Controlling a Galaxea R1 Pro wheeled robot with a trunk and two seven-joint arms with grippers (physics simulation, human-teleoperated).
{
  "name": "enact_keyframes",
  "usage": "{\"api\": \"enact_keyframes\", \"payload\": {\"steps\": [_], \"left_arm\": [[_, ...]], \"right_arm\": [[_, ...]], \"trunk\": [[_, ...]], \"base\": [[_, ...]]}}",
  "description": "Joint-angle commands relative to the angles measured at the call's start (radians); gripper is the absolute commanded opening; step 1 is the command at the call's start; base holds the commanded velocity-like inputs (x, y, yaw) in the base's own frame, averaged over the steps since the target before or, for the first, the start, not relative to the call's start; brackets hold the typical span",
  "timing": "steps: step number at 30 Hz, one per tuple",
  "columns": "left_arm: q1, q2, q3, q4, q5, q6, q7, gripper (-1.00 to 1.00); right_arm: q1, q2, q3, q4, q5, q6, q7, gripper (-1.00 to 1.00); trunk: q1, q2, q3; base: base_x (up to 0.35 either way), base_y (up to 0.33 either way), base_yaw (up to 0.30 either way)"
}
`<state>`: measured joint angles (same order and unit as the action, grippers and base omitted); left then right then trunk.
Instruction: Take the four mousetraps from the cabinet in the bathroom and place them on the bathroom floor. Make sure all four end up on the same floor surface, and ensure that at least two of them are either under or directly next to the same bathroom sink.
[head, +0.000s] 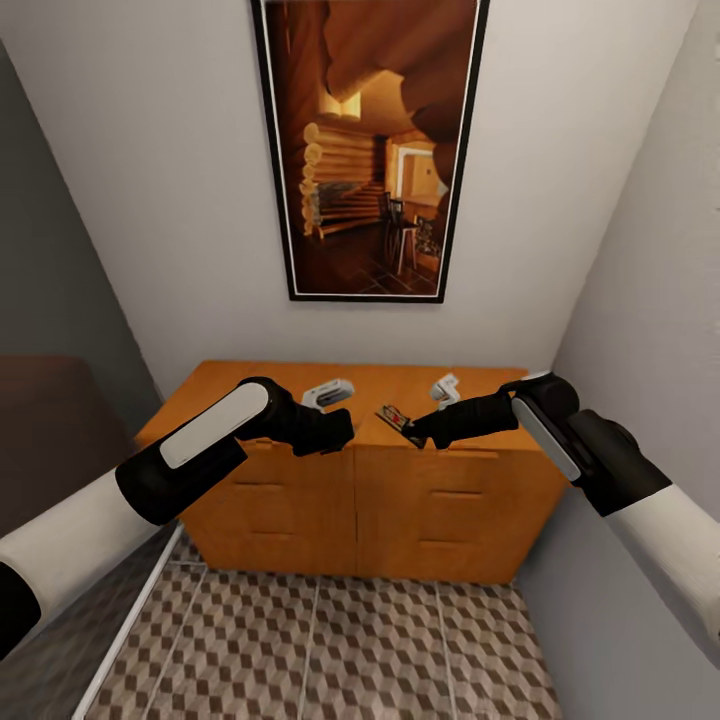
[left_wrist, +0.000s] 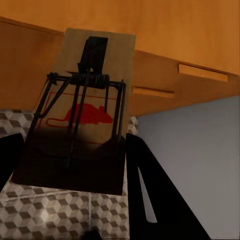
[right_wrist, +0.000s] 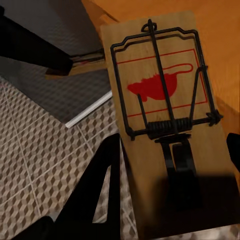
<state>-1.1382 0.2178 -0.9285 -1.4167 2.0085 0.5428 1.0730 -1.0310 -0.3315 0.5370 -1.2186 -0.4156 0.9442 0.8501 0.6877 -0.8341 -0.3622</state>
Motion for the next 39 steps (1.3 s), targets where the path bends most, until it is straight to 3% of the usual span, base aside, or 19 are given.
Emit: {"api": "enact_keyframes", "payload": {"steps": [1,5,7,10,14,16,18,20,24,26,28,30,32,33,36,39], "left_arm": [[0.000,0.000,-0.001,0.000,-0.001,0.003,-0.001,-1.00],[0.000,0.005,-0.011,0.006,-0.001,0.003,0.000,-1.00],[0.000,0.005,-0.041,0.022,-0.001,0.002,0.000,-1.00],[0.000,0.002,-0.141,0.063,-0.001,0.000,-0.001,-1.00],[0.000,0.000,-0.212,0.074,0.003,-0.005,-0.002,-1.00],[0.000,-0.002,-0.276,0.077,0.005,-0.008,-0.003,-1.00],[0.000,-0.010,-0.367,0.080,0.005,-0.013,-0.003,-1.00],[0.000,-0.017,-0.424,0.080,0.005,-0.019,-0.004,-1.00],[0.002,-0.029,-0.494,0.075,0.008,-0.052,-0.006,-1.00],[0.014,-0.034,-0.533,0.074,0.007,-0.087,-0.015,-1.00],[0.036,-0.038,-0.607,0.080,0.005,-0.146,-0.039,-1.00],[0.055,-0.039,-0.700,0.084,0.002,-0.214,-0.074,-1.00],[0.070,-0.039,-0.811,0.087,0.002,-0.292,-0.119,-1.00],[0.072,-0.039,-0.840,0.087,0.001,-0.313,-0.131,-1.00],[0.082,-0.047,-0.999,0.105,0.002,-0.440,-0.204,-1.00],[0.099,-0.064,-1.097,0.140,0.003,-0.517,-0.268,-1.00]], "right_arm": [[0.000,0.000,0.000,0.000,-0.002,0.001,-0.001,-1.00],[0.000,-0.001,0.000,-0.003,-0.001,0.002,-0.003,-1.00],[0.000,-0.002,0.000,-0.002,-0.001,0.002,-0.003,-1.00],[0.000,-0.003,0.000,-0.004,0.000,0.003,-0.004,-1.00],[0.000,0.002,0.001,-0.006,0.001,0.002,-0.010,-1.00],[0.000,0.008,0.001,0.002,0.001,0.001,-0.047,-1.00],[0.000,0.017,0.000,0.014,0.000,-0.004,-0.139,-1.00],[0.000,0.029,-0.001,0.019,0.000,-0.015,-0.233,-1.00],[0.009,0.056,0.004,0.039,-0.005,-0.066,-0.544,-1.00],[0.043,0.059,0.007,0.044,-0.004,-0.075,-0.647,-1.00],[0.120,0.062,0.009,0.038,0.000,-0.082,-0.741,-1.00],[0.190,0.061,0.010,0.023,0.002,-0.084,-0.790,-1.00],[0.238,0.057,0.010,0.015,0.005,-0.085,-0.814,-1.00],[0.248,0.057,0.010,0.014,0.007,-0.085,-0.818,-1.00],[0.308,0.055,0.011,0.010,0.038,-0.084,-0.828,-1.00],[0.352,0.054,0.011,0.006,0.063,-0.085,-0.829,-1.00]], "trunk": [[0.000,0.000,0.000],[0.000,0.000,0.000],[0.000,0.000,0.000],[0.000,0.000,0.000],[0.000,0.000,0.000],[0.000,0.000,0.000],[0.000,0.000,0.000],[0.000,0.000,0.000],[0.000,0.000,0.000],[0.000,0.000,0.000],[0.000,0.000,0.000],[0.000,0.000,0.000],[0.000,0.000,0.000],[0.000,0.000,0.000],[0.000,0.000,0.000],[0.000,0.000,0.000]], "base": [[-0.307,0.120,0.000],[-0.248,0.120,0.000],[-0.205,0.119,0.000],[-0.193,0.119,0.000],[-0.163,0.103,0.000],[-0.068,0.041,0.000],[-0.028,0.017,0.000],[-0.014,0.009,0.000],[-0.004,0.002,0.000],[-0.001,0.000,0.000],[0.000,0.000,0.000],[0.000,0.000,0.000],[0.000,0.000,0.000],[0.000,0.000,0.000],[0.000,0.000,0.000],[0.000,0.000,0.000]]}}
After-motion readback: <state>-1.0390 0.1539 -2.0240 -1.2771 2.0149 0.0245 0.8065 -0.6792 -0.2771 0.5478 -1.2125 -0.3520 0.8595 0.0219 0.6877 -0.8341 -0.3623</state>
